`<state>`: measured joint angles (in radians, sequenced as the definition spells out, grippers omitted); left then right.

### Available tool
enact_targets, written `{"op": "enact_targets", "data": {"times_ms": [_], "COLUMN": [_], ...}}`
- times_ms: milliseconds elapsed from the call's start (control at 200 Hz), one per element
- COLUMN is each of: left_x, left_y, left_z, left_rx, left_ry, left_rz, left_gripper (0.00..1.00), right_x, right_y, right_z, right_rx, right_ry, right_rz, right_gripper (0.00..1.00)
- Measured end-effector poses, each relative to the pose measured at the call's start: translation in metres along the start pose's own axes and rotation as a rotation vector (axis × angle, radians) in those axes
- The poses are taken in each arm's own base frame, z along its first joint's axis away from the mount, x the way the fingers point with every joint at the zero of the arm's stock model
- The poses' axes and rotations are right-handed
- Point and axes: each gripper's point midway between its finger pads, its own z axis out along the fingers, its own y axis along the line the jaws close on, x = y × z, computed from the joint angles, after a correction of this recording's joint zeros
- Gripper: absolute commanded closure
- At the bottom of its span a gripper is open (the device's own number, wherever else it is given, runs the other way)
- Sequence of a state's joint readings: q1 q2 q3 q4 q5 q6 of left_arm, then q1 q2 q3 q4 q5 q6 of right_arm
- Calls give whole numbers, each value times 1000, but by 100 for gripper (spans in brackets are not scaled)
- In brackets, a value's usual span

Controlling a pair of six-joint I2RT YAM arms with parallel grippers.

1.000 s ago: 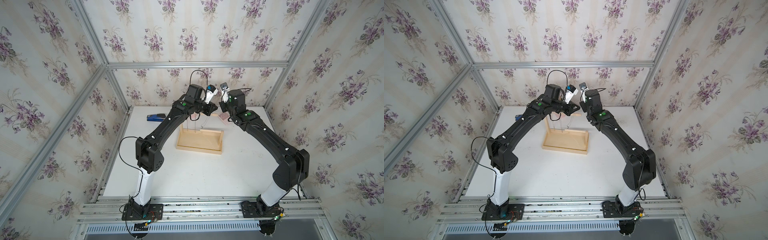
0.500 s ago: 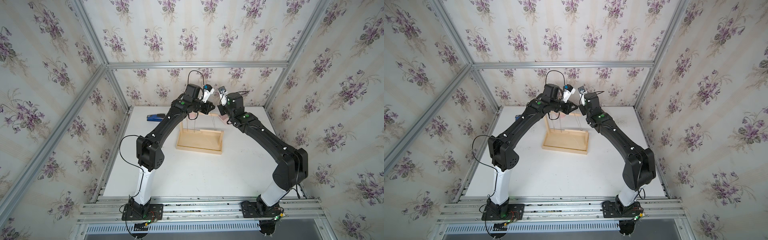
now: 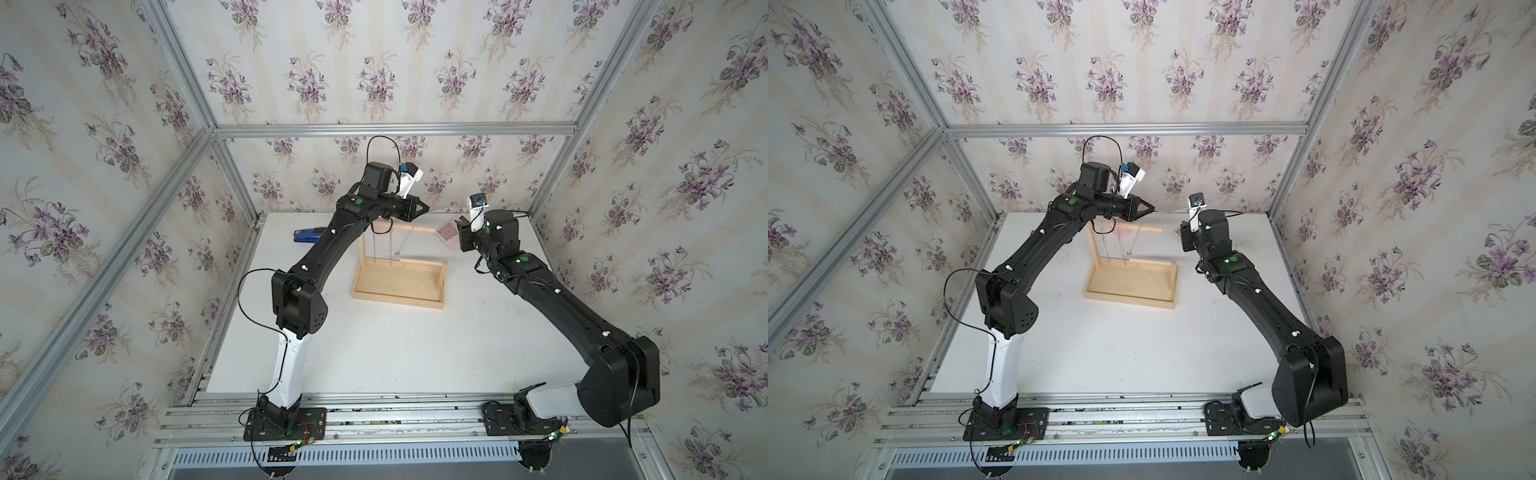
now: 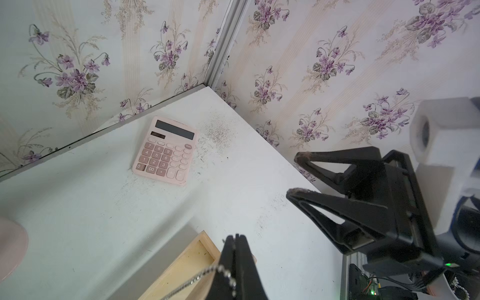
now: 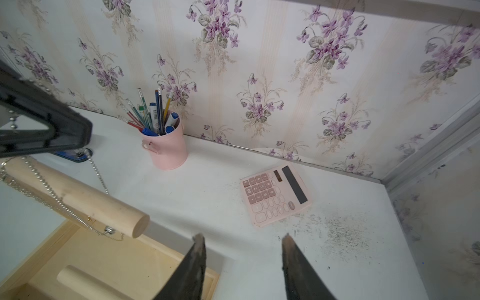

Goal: Hang the necklace on the jewelry display stand
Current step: Hang the necklace on the stand.

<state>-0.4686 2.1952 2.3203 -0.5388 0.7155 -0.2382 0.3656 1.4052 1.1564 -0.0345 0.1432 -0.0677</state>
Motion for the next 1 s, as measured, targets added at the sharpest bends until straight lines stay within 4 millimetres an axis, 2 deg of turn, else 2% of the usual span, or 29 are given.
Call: {"op": "enact_targets", "data": {"times_ms": [280,455,729,799,959,999], "left_x": [14,33,41,42,43,42], "left_y": [14,19,23,25,25,26], "left_z": [-1,0,-4,-5,-6,-7], "left_rx": [-17,-29,-61,-73,-84,-96], "left_ry": [42,83,102,105,108,107], "left_rz": [-40,-70,-64,-58,-47,-41], "left_gripper": [95,95,92,87,64,62], "right_x": [23,23,31,35,38,38], "right_y": [14,18,24,25,26,27], "right_z": [-4,-10,-9,-9,-8,-8], "right_rx": [-81,-111,-140,-147,-154,-155], "right_ry": [20,2,18,27,35,34], "right_rz": [67,95,101,104,111,111], "right_gripper": [50,50,50,50,50,50]}}
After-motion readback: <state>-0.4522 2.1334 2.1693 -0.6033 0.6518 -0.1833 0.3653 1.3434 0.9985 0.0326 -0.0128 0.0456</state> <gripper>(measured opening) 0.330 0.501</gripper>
